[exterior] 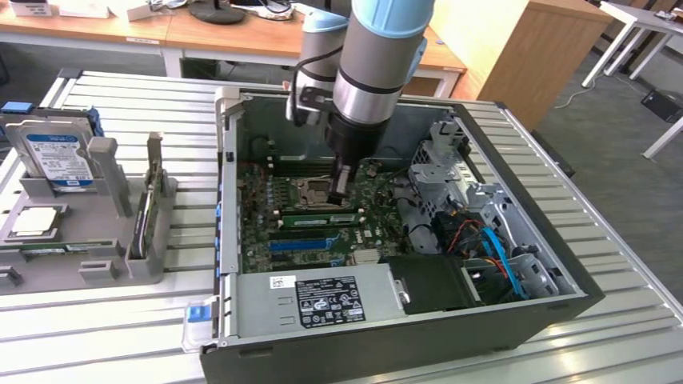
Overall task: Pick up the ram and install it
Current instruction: 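Press down the ram until it locks into place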
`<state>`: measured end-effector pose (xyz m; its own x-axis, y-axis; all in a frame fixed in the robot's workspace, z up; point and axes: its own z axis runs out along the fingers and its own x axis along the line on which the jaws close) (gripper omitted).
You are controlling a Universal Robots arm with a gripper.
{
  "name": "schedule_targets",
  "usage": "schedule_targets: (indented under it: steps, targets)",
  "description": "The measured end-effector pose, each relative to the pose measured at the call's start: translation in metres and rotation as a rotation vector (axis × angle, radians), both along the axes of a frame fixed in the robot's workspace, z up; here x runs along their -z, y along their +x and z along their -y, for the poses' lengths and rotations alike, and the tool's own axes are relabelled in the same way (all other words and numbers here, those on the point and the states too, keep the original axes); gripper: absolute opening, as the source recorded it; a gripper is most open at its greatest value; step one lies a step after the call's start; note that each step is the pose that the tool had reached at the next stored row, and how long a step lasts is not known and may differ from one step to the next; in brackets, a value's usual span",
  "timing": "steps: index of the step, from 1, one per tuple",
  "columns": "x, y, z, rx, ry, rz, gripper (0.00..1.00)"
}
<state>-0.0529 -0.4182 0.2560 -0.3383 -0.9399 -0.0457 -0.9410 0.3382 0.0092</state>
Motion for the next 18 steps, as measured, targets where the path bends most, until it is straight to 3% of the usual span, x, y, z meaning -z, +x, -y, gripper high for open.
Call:
schedule_targets:
  steps: [15,18]
  targets:
    - [0.0006,0.0000,0.0000,0.255,0.0001,0.0000,0.11]
    - [0.0007,0.0000,-0.0001,0.273,0.0001,0.0003,0.11]
